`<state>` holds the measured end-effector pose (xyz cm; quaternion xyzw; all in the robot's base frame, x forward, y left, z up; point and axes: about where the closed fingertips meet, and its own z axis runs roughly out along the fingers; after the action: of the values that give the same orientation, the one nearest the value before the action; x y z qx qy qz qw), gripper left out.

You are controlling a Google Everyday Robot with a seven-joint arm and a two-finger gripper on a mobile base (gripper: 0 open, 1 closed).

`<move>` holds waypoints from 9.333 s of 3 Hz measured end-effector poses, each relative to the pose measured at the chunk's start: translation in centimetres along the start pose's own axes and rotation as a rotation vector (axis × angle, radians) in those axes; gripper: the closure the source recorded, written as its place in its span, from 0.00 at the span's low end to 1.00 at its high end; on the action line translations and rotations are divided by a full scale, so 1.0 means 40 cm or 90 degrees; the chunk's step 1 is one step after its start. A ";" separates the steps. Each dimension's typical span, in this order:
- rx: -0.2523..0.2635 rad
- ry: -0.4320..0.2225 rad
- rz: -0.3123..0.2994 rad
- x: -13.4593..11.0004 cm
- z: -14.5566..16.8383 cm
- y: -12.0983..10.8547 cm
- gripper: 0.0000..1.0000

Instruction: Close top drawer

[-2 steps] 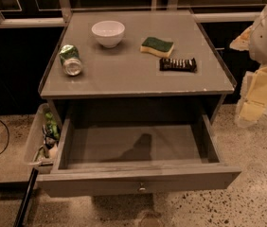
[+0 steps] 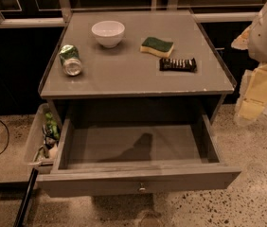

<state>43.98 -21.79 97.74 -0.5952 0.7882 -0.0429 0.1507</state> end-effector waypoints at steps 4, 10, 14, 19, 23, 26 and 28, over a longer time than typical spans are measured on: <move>-0.074 -0.120 -0.039 0.144 0.309 0.331 0.41; -0.034 -0.260 -0.031 0.142 0.716 0.346 1.00; -0.051 -0.292 -0.031 0.121 0.810 0.340 0.35; 0.035 -0.408 -0.102 0.027 0.824 0.046 0.84; 0.041 -0.401 -0.099 0.030 0.848 -0.021 0.36; 0.035 -0.399 -0.105 0.034 0.841 -0.012 0.00; 0.027 -0.421 -0.094 0.108 0.749 0.043 0.00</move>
Offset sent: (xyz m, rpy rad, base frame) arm -0.0895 0.0039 -0.1352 0.1320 0.1183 0.1192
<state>49.97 -22.06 68.01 -0.6292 0.6503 0.1255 0.4068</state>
